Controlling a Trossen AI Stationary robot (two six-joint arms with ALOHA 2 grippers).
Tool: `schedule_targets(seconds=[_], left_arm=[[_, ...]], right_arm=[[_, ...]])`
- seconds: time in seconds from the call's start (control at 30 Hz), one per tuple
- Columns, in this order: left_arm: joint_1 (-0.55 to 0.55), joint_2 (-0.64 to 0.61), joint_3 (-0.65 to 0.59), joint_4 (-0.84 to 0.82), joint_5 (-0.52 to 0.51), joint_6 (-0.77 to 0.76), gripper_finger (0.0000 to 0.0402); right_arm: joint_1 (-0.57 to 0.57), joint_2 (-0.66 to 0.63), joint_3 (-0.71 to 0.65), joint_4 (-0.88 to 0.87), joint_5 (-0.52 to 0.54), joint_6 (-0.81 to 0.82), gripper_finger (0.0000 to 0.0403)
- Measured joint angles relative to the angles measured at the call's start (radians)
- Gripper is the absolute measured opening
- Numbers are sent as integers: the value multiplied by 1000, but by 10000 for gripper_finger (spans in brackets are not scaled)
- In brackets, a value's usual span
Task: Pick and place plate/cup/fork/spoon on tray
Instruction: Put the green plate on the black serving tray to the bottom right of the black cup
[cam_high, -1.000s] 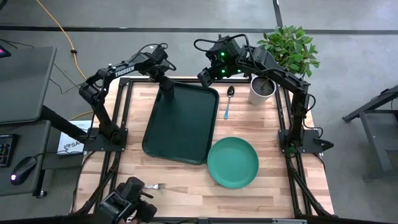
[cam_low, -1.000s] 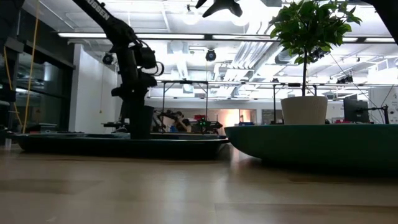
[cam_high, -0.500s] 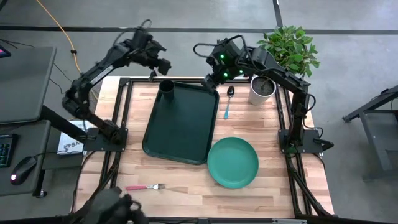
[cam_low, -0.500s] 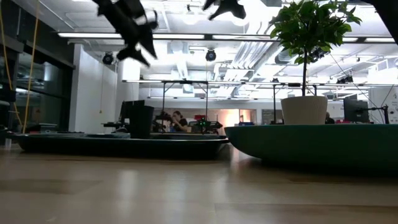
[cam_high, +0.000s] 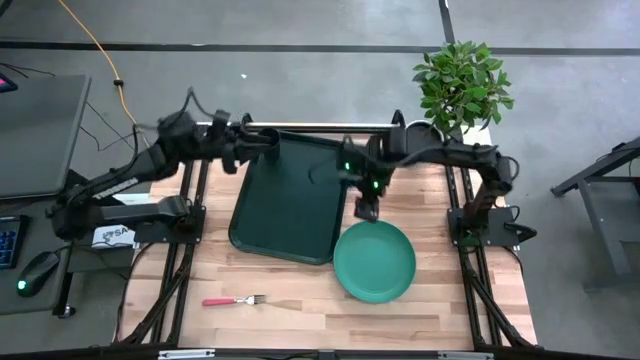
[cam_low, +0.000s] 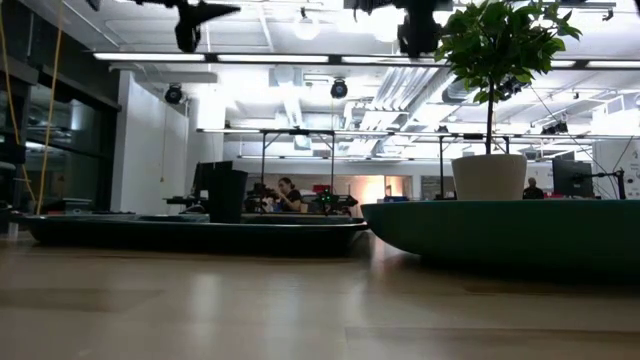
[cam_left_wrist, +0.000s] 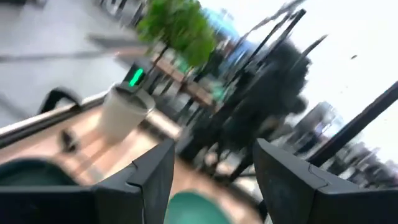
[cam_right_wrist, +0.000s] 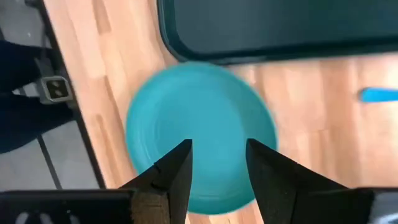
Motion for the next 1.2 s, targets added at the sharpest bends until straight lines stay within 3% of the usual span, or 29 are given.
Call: schedule_targets(seconds=[0.2, 0.4, 0.5, 0.73, 0.93, 1.2], left_arm=[[-94, -86, -82, 155, -107, -27, 202], [-124, -87, -82, 155, -117, -16, 202], [-134, -81, -82, 155, -117, -22, 202], [-141, -76, -82, 153, -117, -24, 202], [-141, -76, -82, 153, -117, -24, 202], [-141, -76, -82, 153, -117, -24, 202]], right_arm=[[32, -245, -510, 293, -52, 206, 140], [24, -446, -871, 490, 94, 562, 140], [27, -492, -996, 538, 110, 691, 140], [65, -500, -1168, 726, 119, 778, 140], [77, -500, -1218, 753, 193, 809, 140], [89, -499, -1263, 834, 160, 810, 134]])
